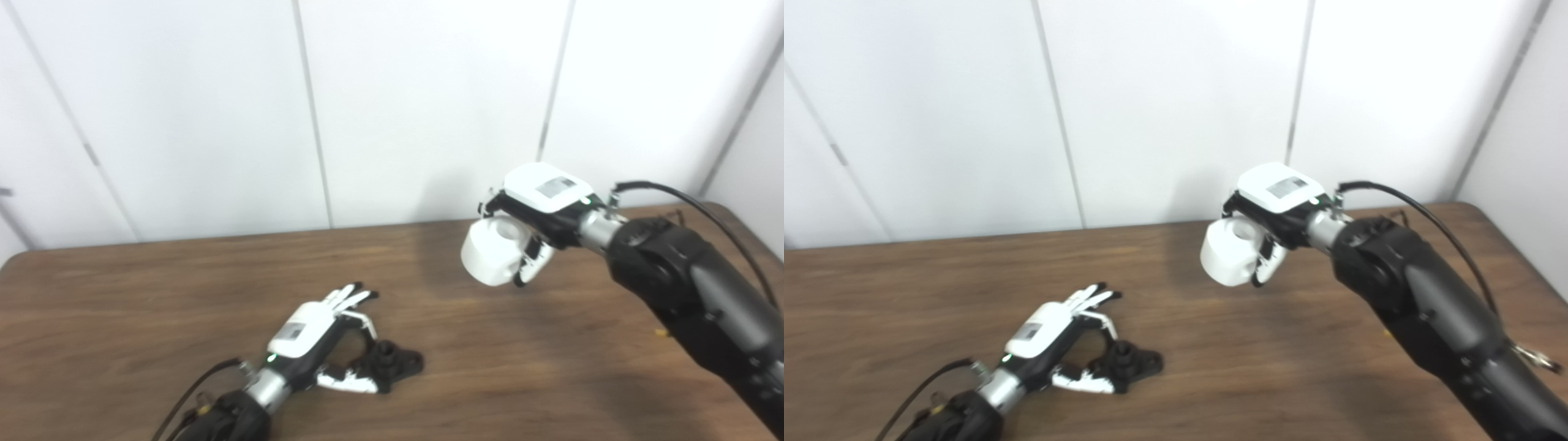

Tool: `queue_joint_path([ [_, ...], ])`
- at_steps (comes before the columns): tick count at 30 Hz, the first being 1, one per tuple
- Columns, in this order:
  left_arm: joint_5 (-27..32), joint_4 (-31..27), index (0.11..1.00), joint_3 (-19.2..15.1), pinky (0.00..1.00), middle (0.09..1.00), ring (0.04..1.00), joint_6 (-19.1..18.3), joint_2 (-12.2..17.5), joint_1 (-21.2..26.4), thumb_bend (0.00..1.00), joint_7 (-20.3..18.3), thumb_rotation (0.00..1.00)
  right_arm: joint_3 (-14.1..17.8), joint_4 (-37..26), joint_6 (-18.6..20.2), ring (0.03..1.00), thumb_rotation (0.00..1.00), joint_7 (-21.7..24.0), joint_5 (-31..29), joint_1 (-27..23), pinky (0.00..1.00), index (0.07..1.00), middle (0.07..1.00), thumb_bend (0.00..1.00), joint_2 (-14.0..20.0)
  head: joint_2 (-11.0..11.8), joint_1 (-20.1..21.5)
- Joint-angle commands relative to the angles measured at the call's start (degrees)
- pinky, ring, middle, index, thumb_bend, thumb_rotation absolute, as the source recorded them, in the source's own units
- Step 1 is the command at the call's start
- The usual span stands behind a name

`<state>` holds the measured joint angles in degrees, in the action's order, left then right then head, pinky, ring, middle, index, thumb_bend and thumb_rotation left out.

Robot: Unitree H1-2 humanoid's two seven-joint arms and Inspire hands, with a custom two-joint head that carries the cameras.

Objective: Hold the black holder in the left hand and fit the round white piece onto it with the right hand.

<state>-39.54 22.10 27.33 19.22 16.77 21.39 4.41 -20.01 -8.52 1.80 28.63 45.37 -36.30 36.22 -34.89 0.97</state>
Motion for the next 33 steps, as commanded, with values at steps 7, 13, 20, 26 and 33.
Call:
queue_joint_path([
  [7,-3.8,4.1,0.482,3.9,1.00,0.937,1.000,-8.2,-2.0,-4.2,0.52,-5.4,0.06,1.6,-5.2,-4.1,0.835,0.14,0.0,-1.7,-1.3,0.79,0.481,0.767,0.52,-1.7,-1.9,-1.6],
  [13,-3.1,3.4,0.482,4.1,1.00,0.935,1.000,-9.0,-2.4,-4.0,0.52,-5.9,0.06,0.7,-7.6,-5.8,0.829,0.14,1.4,-2.0,-0.4,0.79,0.480,0.761,0.53,-3.7,-2.8,-1.6],
  [20,-3.6,3.6,0.482,4.8,1.00,0.930,1.000,-8.9,-3.1,-3.7,0.52,-4.9,0.06,-1.3,-9.4,-7.1,0.834,0.14,4.0,-1.3,-0.5,0.81,0.480,0.759,0.53,-6.9,-3.7,-1.8],
  [26,-3.5,3.1,0.481,5.3,1.00,0.928,1.000,-9.4,-3.6,-3.8,0.52,-5.0,0.06,-2.5,-8.4,-9.2,0.824,0.14,4.8,-1.4,-0.7,0.80,0.480,0.753,0.53,-8.9,-4.4,-2.5],
  [33,-3.1,2.2,0.481,5.5,1.00,0.922,1.000,-10.0,-3.9,-3.9,0.52,-5.3,0.06,-3.8,-6.6,-9.8,0.819,0.14,6.1,-1.4,-0.5,0.80,0.480,0.752,0.53,-11.1,-5.0,-3.1],
])
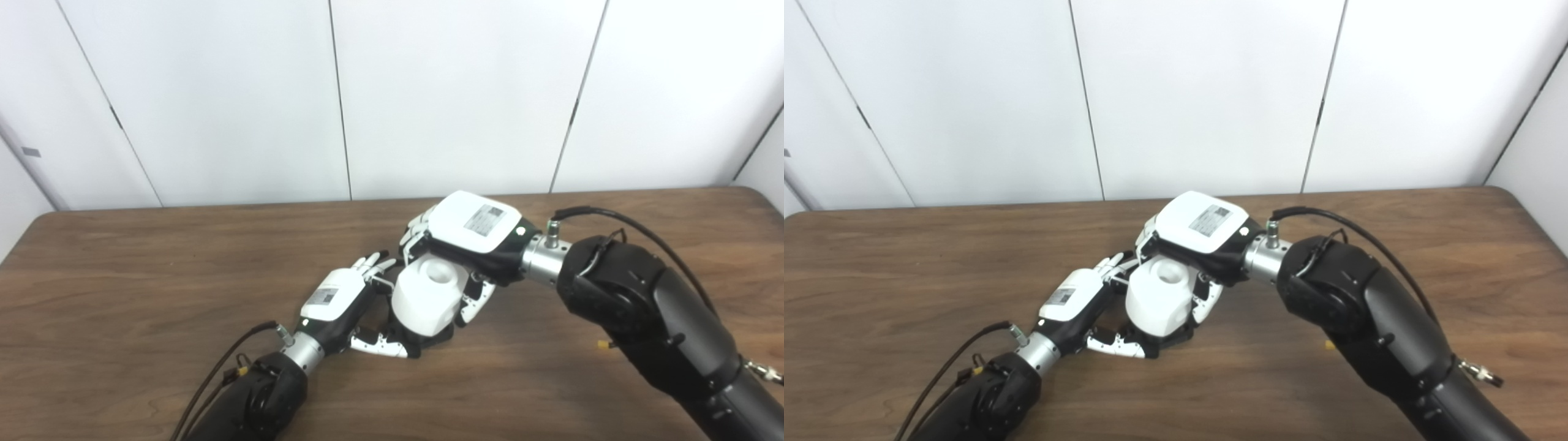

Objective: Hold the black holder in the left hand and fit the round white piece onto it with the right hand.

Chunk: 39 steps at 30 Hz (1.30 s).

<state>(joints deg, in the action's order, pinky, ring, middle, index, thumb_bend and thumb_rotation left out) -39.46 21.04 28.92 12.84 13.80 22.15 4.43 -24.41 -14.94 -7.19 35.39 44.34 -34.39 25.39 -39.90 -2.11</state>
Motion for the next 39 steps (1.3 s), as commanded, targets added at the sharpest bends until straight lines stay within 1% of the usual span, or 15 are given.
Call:
queue_joint_path([
  [1,-3.1,3.0,0.481,3.9,1.00,0.922,1.000,-3.9,-0.9,-4.6,0.52,-5.5,0.06,0.5,0.2,-0.9,0.820,0.14,-0.5,-0.4,-2.4,0.81,0.480,0.753,0.53,-0.5,-0.1,-0.1],
  [7,-2.8,1.5,0.481,4.4,1.00,0.924,1.000,-5.1,-0.6,-4.8,0.52,-6.4,0.06,-0.3,1.4,-0.8,0.830,0.14,0.8,0.3,-2.4,0.83,0.480,0.762,0.53,-1.2,-0.5,-0.3],
  [15,-2.6,0.9,0.482,4.9,1.00,0.923,1.000,-5.3,-0.4,-4.9,0.52,-6.2,0.06,-0.5,3.5,-1.5,0.830,0.14,0.4,0.8,-2.7,0.83,0.480,0.763,0.53,-1.5,-0.7,-0.3],
  [21,-2.1,0.9,0.481,4.8,1.00,0.921,1.000,-5.2,-0.2,-5.1,0.52,-6.0,0.06,-0.2,4.1,-1.3,0.825,0.14,0.3,0.9,-3.1,0.82,0.481,0.758,0.53,-1.5,-0.9,-0.2],
  [25,-1.9,0.4,0.481,4.8,1.00,0.926,1.000,-5.4,0.1,-5.2,0.52,-6.6,0.06,0.2,4.3,-1.1,0.826,0.14,0.4,0.6,-3.3,0.83,0.481,0.759,0.53,-1.4,-1.1,0.0],
  [29,-1.9,0.2,0.482,5.0,0.99,0.922,1.000,-5.1,0.4,-5.2,0.52,-6.4,0.06,0.3,4.1,-0.9,0.825,0.14,0.9,0.5,-3.5,0.83,0.481,0.760,0.53,-1.2,-1.3,0.3],
  [39,-1.6,-0.4,0.481,5.2,0.99,0.917,1.000,-5.4,0.8,-5.3,0.52,-6.9,0.06,0.4,4.5,-1.9,0.820,0.14,1.0,1.1,-4.3,0.81,0.481,0.758,0.53,-0.2,-1.7,0.4],
])
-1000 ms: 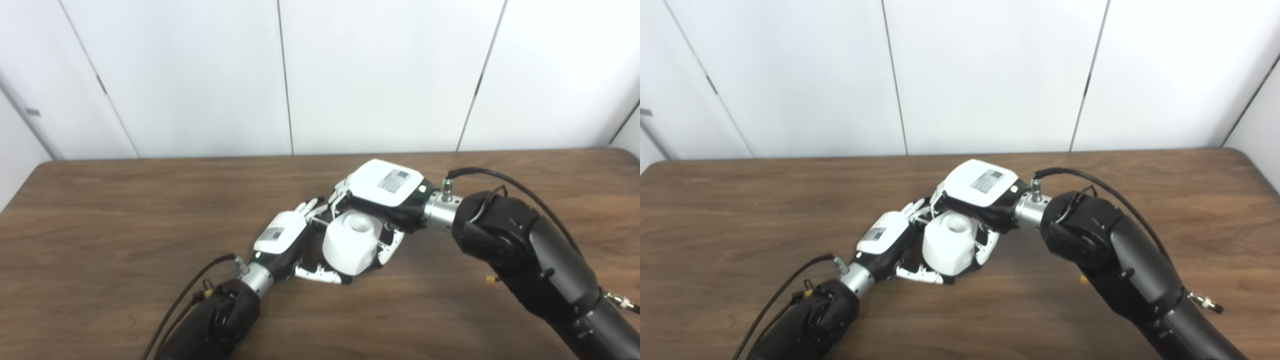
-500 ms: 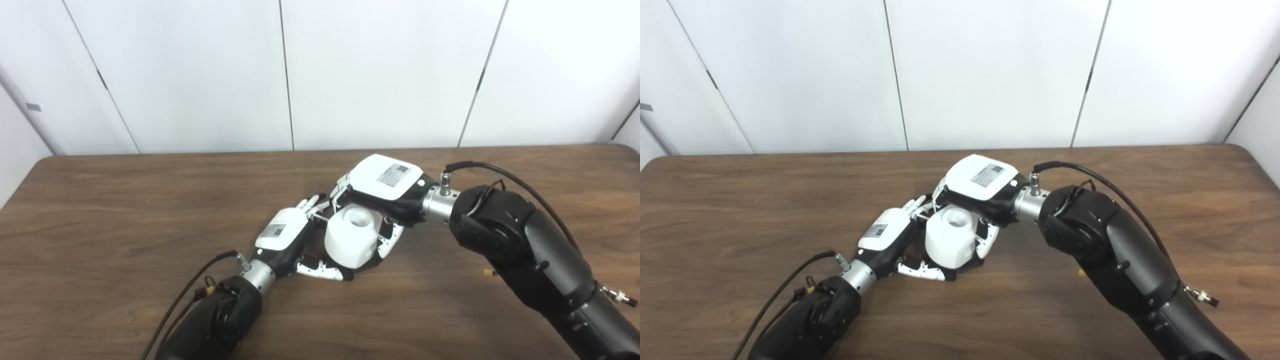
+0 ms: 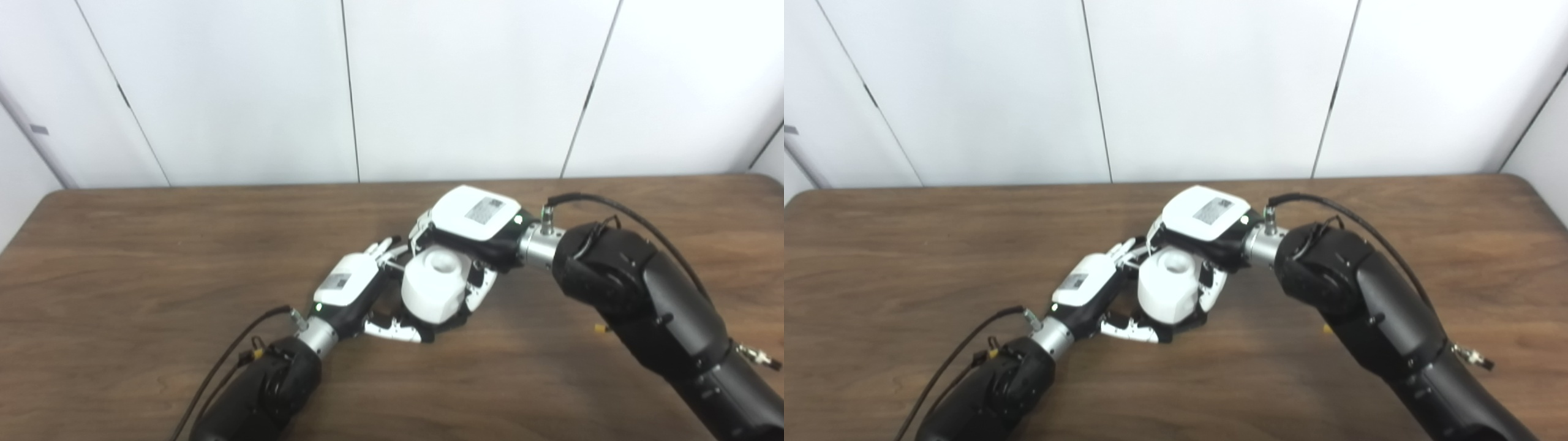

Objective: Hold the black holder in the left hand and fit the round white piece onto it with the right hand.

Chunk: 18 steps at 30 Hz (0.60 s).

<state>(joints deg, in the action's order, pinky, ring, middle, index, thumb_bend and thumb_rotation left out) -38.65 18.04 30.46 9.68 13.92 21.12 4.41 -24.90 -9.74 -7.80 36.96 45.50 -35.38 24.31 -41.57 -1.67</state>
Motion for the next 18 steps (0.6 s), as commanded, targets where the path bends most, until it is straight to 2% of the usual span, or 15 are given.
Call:
queue_joint_path([
  [1,-2.4,2.5,0.481,3.7,1.00,0.922,1.000,-2.4,0.7,-4.2,0.52,-7.1,0.06,0.9,-0.6,-1.3,0.822,0.14,-0.6,0.0,-3.5,0.81,0.481,0.760,0.53,0.9,-0.2,0.0],
  [11,-2.3,2.4,0.481,3.8,0.99,0.921,1.000,-2.2,1.0,-4.1,0.52,-6.9,0.06,1.7,-0.1,-1.1,0.825,0.14,-0.2,-0.3,-4.7,0.83,0.482,0.761,0.52,0.8,-0.4,-0.1],
  [18,-2.0,1.8,0.481,3.8,1.00,0.926,1.000,-2.9,1.1,-4.2,0.52,-7.8,0.06,2.9,-0.1,-1.3,0.811,0.14,-0.6,-0.7,-6.0,0.79,0.481,0.753,0.53,0.9,-0.7,0.1],
])
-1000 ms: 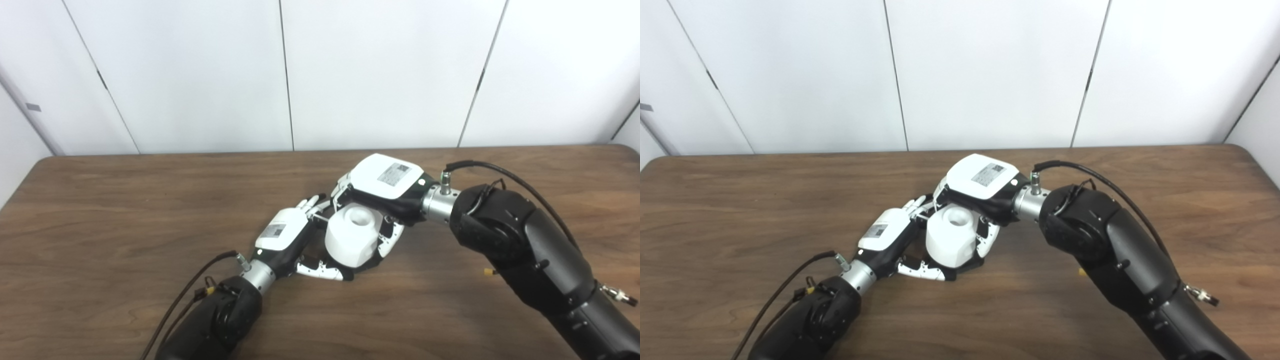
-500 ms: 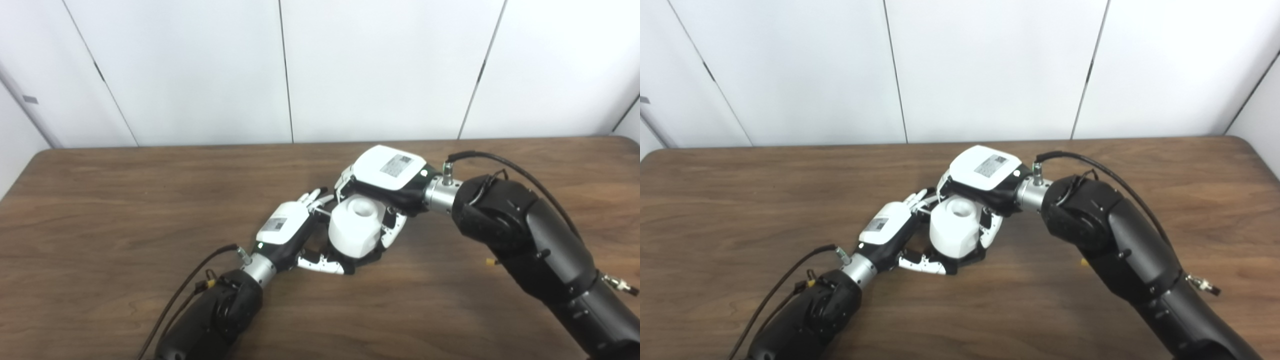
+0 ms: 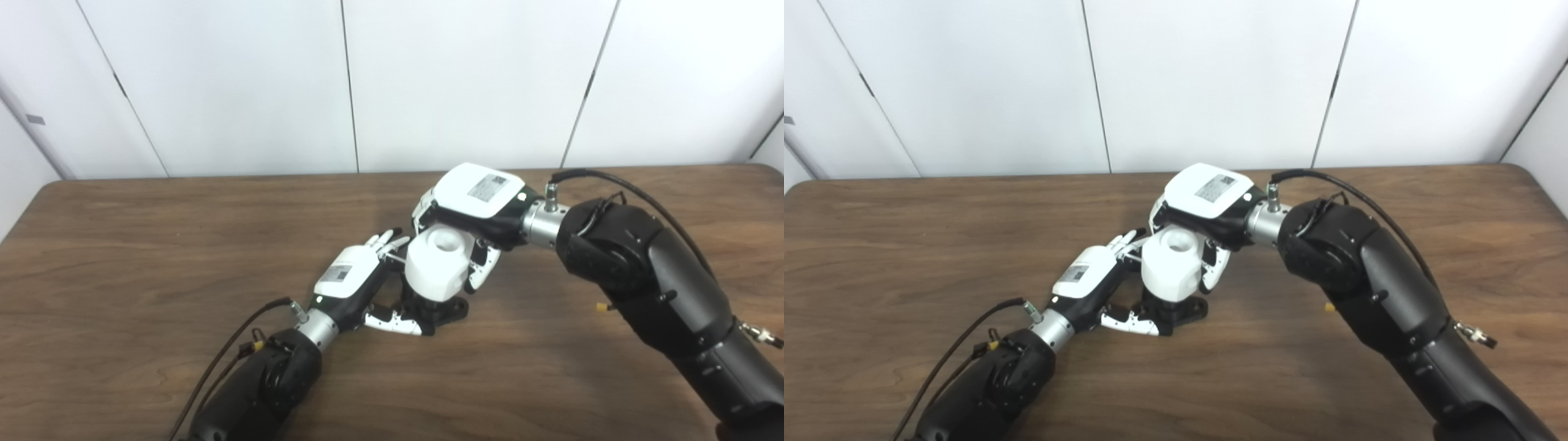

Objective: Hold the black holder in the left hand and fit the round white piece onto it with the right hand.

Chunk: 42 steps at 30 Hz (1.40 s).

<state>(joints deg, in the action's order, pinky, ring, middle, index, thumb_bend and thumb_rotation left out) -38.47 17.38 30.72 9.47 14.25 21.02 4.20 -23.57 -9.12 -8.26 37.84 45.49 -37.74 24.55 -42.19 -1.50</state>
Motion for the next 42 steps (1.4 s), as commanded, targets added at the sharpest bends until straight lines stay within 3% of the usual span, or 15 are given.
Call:
queue_joint_path([
  [1,-2.1,2.4,0.481,3.6,1.00,0.927,1.000,-2.7,0.8,-4.1,0.52,-7.6,0.06,1.7,-0.8,-0.8,0.809,0.14,-1.5,-0.7,-3.8,0.79,0.482,0.753,0.53,0.6,-0.1,-0.1],
  [22,-2.2,1.9,0.481,3.7,1.00,0.927,1.000,-2.8,1.0,-4.1,0.52,-7.5,0.06,0.7,-0.8,-0.9,0.810,0.14,0.3,-1.8,-1.0,0.80,0.481,0.753,0.53,1.1,-0.8,-0.2],
  [42,-2.2,0.3,0.482,3.9,1.00,0.929,1.000,-4.4,0.6,-4.1,0.52,-8.2,0.06,-3.7,0.9,-1.5,0.845,0.14,-0.4,1.0,3.3,0.84,0.482,0.766,0.52,0.0,-1.6,-0.9],
])
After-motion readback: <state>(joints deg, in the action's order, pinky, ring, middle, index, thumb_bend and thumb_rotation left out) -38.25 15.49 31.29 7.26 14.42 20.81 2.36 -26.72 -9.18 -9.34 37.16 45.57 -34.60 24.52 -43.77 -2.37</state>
